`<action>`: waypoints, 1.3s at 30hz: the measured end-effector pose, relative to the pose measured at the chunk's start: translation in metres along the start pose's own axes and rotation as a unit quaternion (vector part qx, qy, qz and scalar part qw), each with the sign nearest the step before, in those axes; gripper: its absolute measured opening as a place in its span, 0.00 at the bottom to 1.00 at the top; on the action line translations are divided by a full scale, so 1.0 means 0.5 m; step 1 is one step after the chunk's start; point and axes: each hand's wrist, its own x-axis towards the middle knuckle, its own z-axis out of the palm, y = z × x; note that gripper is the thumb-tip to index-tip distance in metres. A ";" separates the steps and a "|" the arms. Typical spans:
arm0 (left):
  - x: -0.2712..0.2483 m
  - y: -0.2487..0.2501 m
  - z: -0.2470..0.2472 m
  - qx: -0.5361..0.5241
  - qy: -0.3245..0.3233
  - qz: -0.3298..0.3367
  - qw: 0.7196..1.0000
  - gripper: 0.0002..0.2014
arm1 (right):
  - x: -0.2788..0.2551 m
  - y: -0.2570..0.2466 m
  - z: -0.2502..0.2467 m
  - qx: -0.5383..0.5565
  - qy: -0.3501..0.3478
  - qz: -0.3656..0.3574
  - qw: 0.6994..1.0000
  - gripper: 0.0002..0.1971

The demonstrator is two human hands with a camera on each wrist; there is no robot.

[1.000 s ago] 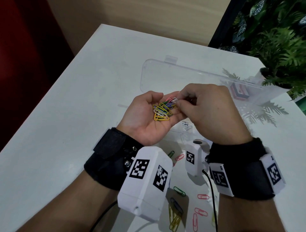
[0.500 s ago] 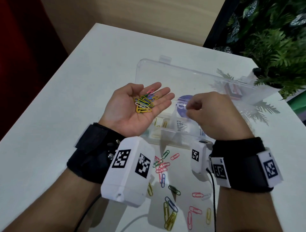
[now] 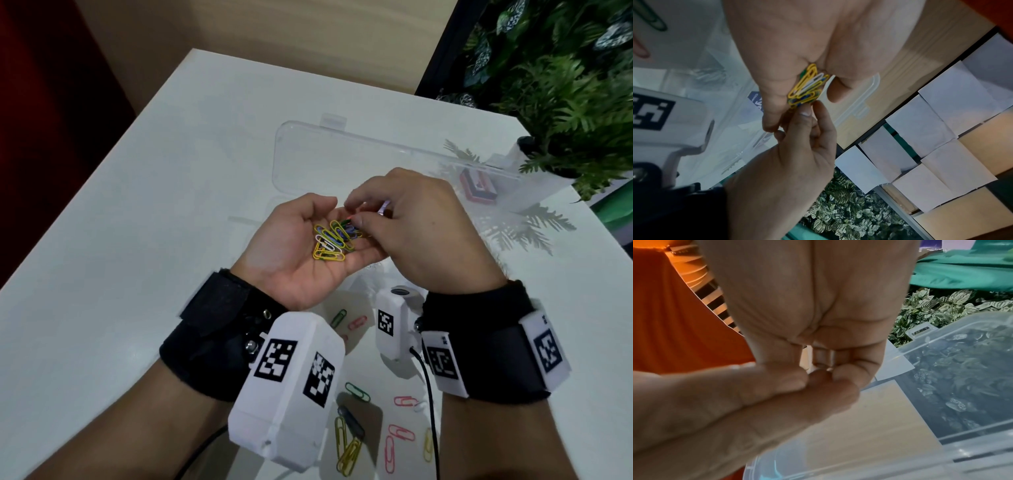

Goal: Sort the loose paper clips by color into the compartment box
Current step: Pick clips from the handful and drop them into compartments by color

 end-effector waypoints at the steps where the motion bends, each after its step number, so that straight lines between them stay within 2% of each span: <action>1: 0.000 -0.001 0.001 0.008 0.004 -0.002 1.000 0.15 | 0.000 0.001 -0.001 -0.008 -0.001 0.002 1.000 0.06; 5: 0.005 -0.002 -0.004 0.001 -0.004 -0.007 1.000 0.21 | -0.002 0.003 -0.007 -0.035 -0.021 0.012 0.999 0.04; 7: 0.007 -0.003 -0.008 -0.018 -0.018 -0.009 1.000 0.20 | -0.004 0.004 -0.009 -0.043 -0.039 0.019 0.998 0.04; 10: 0.008 -0.006 -0.008 0.001 -0.006 -0.007 1.000 0.17 | -0.004 0.006 -0.010 -0.054 -0.046 0.029 0.997 0.04; 19: 0.003 -0.011 0.002 0.034 0.010 -0.014 0.999 0.20 | -0.006 0.007 -0.017 -0.049 -0.058 0.044 0.996 0.06; 25: 0.004 -0.009 0.003 0.036 0.022 -0.018 0.999 0.18 | -0.009 0.000 -0.014 -0.016 -0.042 0.038 0.998 0.04; 34: 0.004 -0.009 0.015 0.048 0.021 -0.015 0.998 0.15 | -0.001 -0.001 -0.008 0.078 -0.040 0.025 0.996 0.09; 39: -0.001 -0.010 0.042 0.055 0.012 -0.002 0.998 0.14 | -0.006 0.011 -0.047 0.142 0.012 0.025 0.989 0.09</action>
